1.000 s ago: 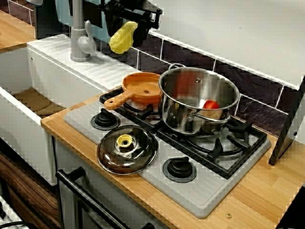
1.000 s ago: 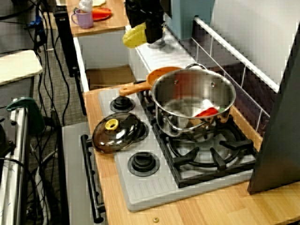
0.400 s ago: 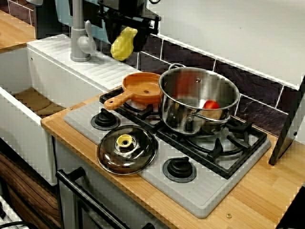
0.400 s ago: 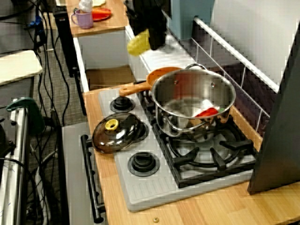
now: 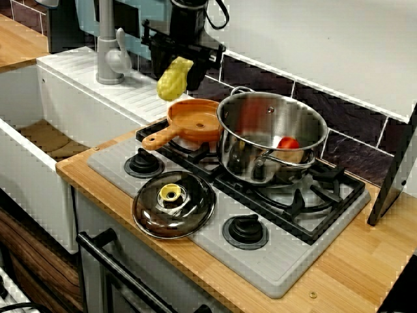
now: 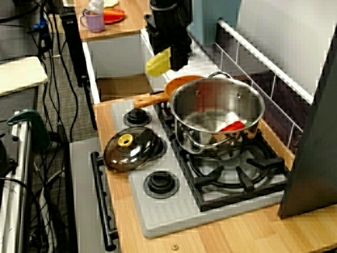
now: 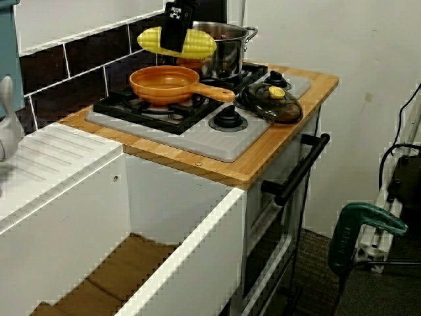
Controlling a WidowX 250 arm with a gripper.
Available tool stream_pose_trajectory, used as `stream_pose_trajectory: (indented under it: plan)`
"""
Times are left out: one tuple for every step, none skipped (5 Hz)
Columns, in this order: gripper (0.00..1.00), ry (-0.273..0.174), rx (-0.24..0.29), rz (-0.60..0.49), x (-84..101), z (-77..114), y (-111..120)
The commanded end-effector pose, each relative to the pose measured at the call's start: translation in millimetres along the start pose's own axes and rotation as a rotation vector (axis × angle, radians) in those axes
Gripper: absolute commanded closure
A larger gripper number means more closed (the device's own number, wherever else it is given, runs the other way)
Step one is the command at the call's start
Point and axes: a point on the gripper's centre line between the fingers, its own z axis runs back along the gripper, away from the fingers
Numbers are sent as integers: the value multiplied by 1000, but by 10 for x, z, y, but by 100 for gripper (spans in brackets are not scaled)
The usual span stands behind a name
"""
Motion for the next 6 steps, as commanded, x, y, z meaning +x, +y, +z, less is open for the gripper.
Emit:
stream_pose_trajectory:
  plan:
    - [100, -35, -13, 23, 114, 90, 0]
    - [100, -34, -2, 6, 107, 22, -69]
    - [100, -26, 2, -10, 79, -17, -110]
    - [100, -14, 3, -12, 78, -35, -122]
    - [54, -3, 12, -13, 89, -45, -124]
    - [0, -2, 14, -7, 109, -53, -106]
